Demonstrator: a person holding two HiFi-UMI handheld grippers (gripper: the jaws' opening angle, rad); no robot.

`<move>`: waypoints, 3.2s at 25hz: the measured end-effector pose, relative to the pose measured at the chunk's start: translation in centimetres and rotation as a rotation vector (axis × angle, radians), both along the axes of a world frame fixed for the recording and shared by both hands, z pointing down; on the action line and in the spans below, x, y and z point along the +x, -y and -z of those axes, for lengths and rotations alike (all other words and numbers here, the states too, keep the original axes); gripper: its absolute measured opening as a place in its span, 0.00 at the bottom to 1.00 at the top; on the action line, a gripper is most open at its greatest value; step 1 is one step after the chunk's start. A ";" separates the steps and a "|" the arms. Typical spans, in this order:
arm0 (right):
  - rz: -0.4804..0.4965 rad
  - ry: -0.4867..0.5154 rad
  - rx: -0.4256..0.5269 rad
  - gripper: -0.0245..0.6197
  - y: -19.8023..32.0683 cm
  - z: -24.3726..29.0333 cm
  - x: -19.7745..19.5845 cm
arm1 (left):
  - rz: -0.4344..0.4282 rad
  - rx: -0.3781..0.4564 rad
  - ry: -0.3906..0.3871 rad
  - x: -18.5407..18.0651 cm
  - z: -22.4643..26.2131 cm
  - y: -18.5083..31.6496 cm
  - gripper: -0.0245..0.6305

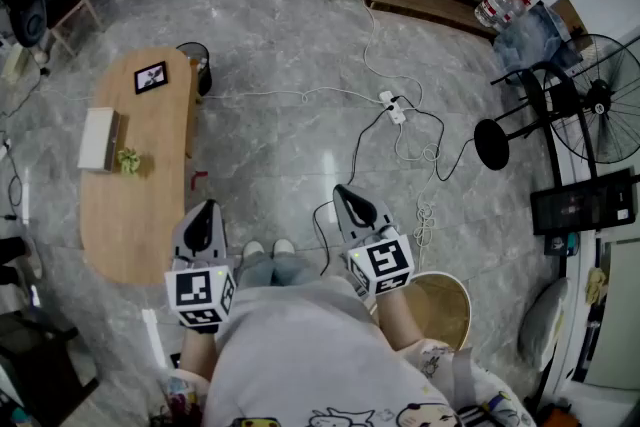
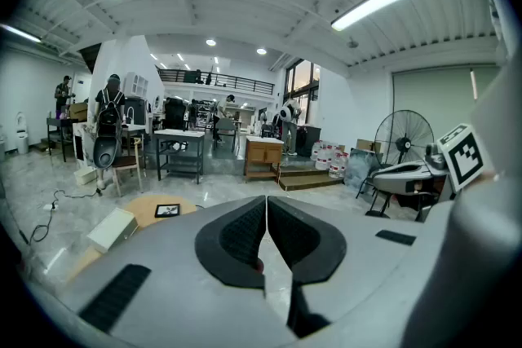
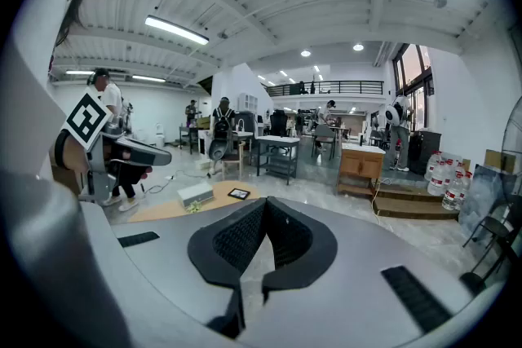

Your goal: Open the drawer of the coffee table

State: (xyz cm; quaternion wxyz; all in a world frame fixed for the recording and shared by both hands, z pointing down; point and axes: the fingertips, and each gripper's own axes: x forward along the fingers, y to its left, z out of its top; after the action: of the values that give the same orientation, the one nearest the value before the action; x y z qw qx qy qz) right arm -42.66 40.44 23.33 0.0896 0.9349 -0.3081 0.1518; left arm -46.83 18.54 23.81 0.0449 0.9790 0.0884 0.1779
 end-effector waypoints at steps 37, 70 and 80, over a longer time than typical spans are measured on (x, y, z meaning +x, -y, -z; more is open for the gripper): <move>0.061 0.091 0.156 0.31 3.7 -0.5 20.0 | 0.016 -0.011 -0.035 21.0 0.7 4.0 0.31; 0.457 0.155 0.143 0.39 23.6 0.0 44.5 | 0.411 -0.005 0.000 36.1 0.0 21.0 0.39; 0.903 0.247 0.100 0.39 35.2 0.4 55.6 | 0.857 -0.006 0.043 40.3 1.9 25.9 0.39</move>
State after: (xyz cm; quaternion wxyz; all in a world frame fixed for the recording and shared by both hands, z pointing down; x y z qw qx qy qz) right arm 12.92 5.25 22.94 0.0641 0.6855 -0.6992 0.1927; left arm -6.49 -7.40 21.91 0.1196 0.9232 -0.3268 0.1631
